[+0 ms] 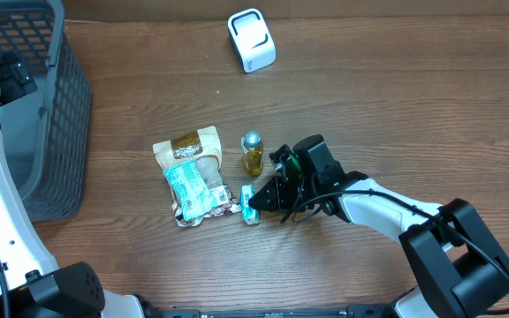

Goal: Scan the item barcode

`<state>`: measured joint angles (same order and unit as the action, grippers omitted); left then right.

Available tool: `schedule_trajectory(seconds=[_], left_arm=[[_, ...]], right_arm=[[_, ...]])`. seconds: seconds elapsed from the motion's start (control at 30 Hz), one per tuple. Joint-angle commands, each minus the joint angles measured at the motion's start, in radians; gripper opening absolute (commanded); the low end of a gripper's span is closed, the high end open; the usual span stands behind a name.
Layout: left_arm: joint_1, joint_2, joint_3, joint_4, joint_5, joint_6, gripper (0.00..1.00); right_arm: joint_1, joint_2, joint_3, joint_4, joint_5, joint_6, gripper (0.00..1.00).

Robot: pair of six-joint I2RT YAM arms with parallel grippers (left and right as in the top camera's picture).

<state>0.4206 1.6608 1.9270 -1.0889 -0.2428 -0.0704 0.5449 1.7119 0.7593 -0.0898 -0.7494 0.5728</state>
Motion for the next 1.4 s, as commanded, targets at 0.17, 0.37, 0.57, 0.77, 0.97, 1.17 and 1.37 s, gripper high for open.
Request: schedule_trajectory(seconds=[0.17, 0.37, 0.57, 0.77, 0.97, 1.17, 1.37], left_arm=[[-0.002, -0.002, 0.014, 0.0, 0.007, 0.019, 0.99], [-0.002, -0.002, 0.014, 0.0, 0.008, 0.019, 0.99], [-0.002, -0.002, 0.014, 0.0, 0.008, 0.019, 1.0], [-0.002, -0.002, 0.014, 0.0, 0.008, 0.019, 1.0], [-0.002, -0.002, 0.014, 0.0, 0.007, 0.019, 1.0], [-0.002, -0.002, 0.014, 0.0, 0.007, 0.019, 1.0], [-0.002, -0.002, 0.014, 0.0, 0.007, 0.019, 0.99]], right_arm=[[0.005, 0.013, -0.009, 0.006, 0.043, 0.003, 0.11], [0.005, 0.013, -0.009, 0.003, 0.054, 0.003, 0.16], [0.018, 0.01, -0.005, 0.007, 0.042, 0.004, 0.25], [0.106, -0.054, 0.072, -0.1, 0.212, 0.008, 0.27], [0.216, -0.097, 0.236, -0.347, 0.531, 0.02, 0.32], [0.335, -0.096, 0.31, -0.424, 0.791, 0.108, 0.34], [0.394, -0.059, 0.309, -0.433, 0.891, 0.138, 0.34]])
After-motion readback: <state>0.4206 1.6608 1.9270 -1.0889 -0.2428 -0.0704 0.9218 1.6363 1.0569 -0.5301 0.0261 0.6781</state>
